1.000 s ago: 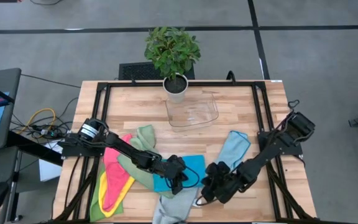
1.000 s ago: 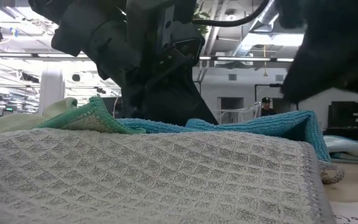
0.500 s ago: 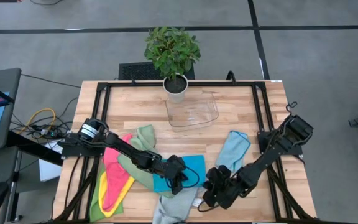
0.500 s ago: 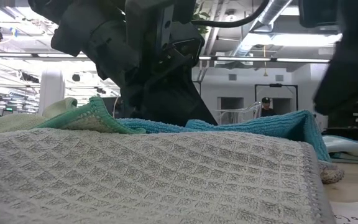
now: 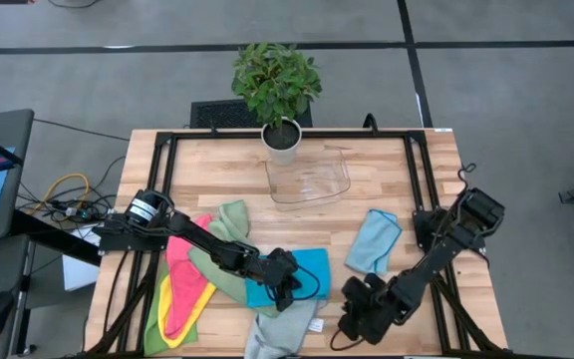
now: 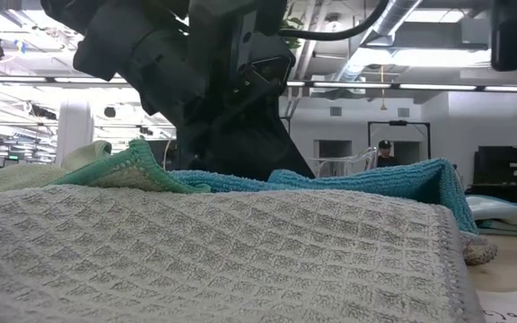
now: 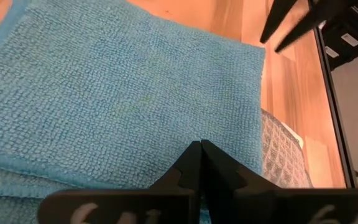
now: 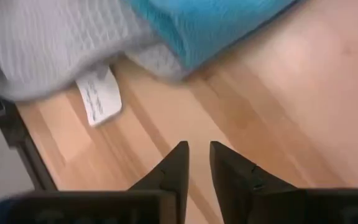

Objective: Fold microfiber towels
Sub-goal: Fold the blue microfiber cloth

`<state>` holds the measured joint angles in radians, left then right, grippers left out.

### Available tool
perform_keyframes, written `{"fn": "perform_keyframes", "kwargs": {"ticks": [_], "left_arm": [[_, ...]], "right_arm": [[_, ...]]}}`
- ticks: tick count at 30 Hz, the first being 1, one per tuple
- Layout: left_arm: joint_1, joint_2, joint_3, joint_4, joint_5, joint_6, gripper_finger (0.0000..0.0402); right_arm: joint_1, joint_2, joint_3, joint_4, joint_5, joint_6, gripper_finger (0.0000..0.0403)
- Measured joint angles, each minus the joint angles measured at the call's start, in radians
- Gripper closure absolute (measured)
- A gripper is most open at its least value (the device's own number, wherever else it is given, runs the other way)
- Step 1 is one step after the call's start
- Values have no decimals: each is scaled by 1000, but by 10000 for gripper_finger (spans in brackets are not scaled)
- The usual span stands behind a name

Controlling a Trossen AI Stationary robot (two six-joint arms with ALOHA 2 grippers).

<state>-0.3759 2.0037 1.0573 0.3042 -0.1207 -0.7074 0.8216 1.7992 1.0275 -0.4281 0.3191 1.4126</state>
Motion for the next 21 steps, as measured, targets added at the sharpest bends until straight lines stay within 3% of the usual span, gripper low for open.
{"fn": "perform_keyframes", "kwargs": {"ticks": [3, 10, 14, 21], "left_arm": [[0, 0, 0, 1, -18, 0, 401], [0, 0, 0, 1, -18, 1, 401], [0, 0, 0, 0, -18, 4, 401], [0, 0, 0, 0, -18, 7, 401]], "right_arm": [[-25, 0, 0, 7, -49, -43, 271], [-115, 0, 0, 14, -55, -45, 185], [-143, 0, 0, 17, -56, -65, 176], [-155, 1, 0, 39, -31, -76, 194]]}}
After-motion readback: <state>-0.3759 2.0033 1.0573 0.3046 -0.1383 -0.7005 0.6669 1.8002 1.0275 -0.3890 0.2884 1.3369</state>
